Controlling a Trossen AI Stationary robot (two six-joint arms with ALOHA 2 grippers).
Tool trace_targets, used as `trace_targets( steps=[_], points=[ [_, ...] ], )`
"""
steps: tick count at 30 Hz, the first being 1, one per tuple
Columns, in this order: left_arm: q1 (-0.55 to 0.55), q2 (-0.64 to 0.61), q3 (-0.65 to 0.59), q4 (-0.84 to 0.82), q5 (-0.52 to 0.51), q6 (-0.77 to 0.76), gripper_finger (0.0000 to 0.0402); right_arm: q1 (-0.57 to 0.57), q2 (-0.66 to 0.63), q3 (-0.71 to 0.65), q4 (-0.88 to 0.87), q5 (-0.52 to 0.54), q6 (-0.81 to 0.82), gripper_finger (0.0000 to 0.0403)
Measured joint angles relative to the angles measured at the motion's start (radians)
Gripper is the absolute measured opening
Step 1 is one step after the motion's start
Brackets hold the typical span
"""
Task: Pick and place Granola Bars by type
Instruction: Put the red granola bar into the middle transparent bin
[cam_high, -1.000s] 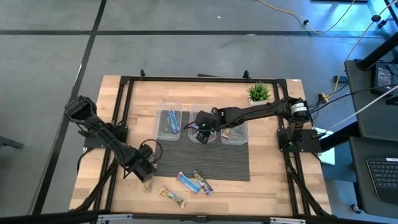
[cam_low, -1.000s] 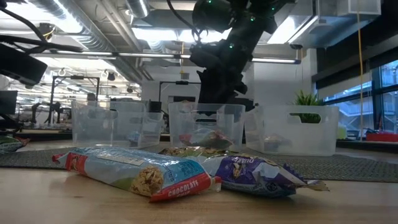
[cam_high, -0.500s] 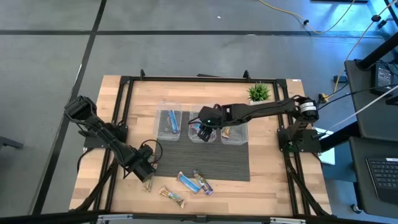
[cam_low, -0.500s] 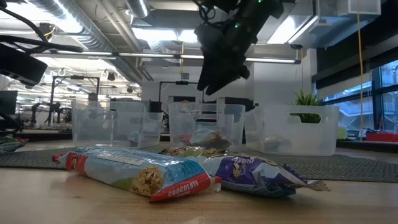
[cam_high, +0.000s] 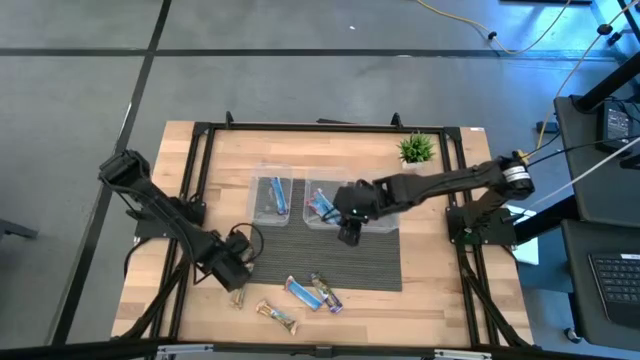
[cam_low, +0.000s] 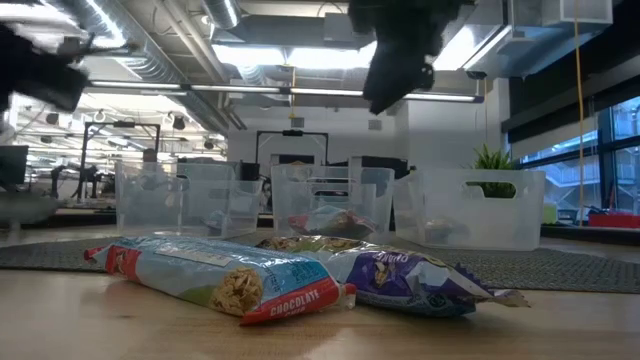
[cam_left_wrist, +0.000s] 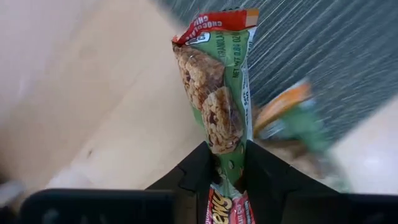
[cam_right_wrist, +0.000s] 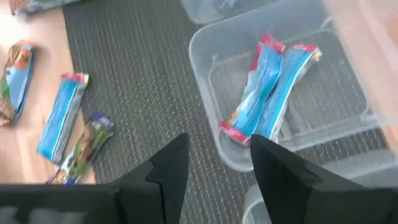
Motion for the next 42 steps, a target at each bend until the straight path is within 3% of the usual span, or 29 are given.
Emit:
trace_targets(
  steps=[5,9,18,22,31,42],
  points=[
    [0.073,-0.092,0.08,0.009,-0.164,0.145,0.0081,0.057,-0.006,0.0,-0.02,-0.001,0.027,0.0175],
    [0.178,-0.141,0.161,0.073,-0.28,0.424,0.0078,0.097,-0.006,0.0,-0.024,-0.005,0.027,0.0174],
    [0.473,-0.132,0.264,0.395,-0.27,1.239,0.0071,0.151,-0.006,0.0,-0.058,-0.004,0.189,0.0174],
    [0.584,-0.133,0.265,0.565,-0.217,1.478,0.0071,0.19,-0.005,0.0,-0.064,-0.004,0.277,0.0174],
    [0.776,-0.036,0.265,0.695,-0.019,1.381,0.007,0.289,-0.004,0.0,-0.063,0.095,0.508,0.0174],
    [0.802,0.192,0.265,0.7,-0.005,1.32,0.007,0.352,-0.004,0.0,-0.041,0.165,0.664,0.0174]
  ],
)
